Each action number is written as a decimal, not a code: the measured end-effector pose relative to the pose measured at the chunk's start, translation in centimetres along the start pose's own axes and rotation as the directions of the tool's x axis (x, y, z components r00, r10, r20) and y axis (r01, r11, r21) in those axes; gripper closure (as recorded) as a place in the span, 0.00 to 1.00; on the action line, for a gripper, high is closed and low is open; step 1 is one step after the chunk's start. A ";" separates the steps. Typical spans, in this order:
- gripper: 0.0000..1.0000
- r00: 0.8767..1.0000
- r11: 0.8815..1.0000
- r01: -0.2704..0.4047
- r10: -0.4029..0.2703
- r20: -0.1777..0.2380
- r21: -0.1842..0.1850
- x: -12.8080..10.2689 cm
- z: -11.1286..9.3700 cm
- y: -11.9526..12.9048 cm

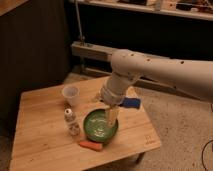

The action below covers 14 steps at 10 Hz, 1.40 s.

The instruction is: Drag the pepper across the table

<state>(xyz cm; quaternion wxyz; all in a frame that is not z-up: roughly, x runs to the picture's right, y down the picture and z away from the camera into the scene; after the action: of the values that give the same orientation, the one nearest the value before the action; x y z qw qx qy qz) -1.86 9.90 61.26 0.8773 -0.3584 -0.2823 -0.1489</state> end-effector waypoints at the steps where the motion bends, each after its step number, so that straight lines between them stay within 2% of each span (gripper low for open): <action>1: 0.20 1.000 1.000 0.000 0.000 0.000 0.000 0.0 0.0 0.0; 8: 0.20 1.000 1.000 0.000 0.000 0.000 0.000 0.0 0.0 0.0; 10: 0.20 0.999 0.999 -0.035 0.035 -0.013 -0.016 0.1 0.3 0.4; 11: 0.20 0.996 0.996 -0.091 0.091 -0.020 -0.021 0.7 1.0 1.6; 13: 0.20 0.989 0.989 -0.149 0.149 -0.026 -0.013 1.9 1.8 4.6; 14: 0.20 0.983 0.983 -0.182 0.182 -0.023 -0.007 2.5 2.7 6.8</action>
<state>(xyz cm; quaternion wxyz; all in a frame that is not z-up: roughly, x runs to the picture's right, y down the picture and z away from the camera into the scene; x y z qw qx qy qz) 2.25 16.46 60.61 0.8888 -0.3849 -0.2379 -0.0732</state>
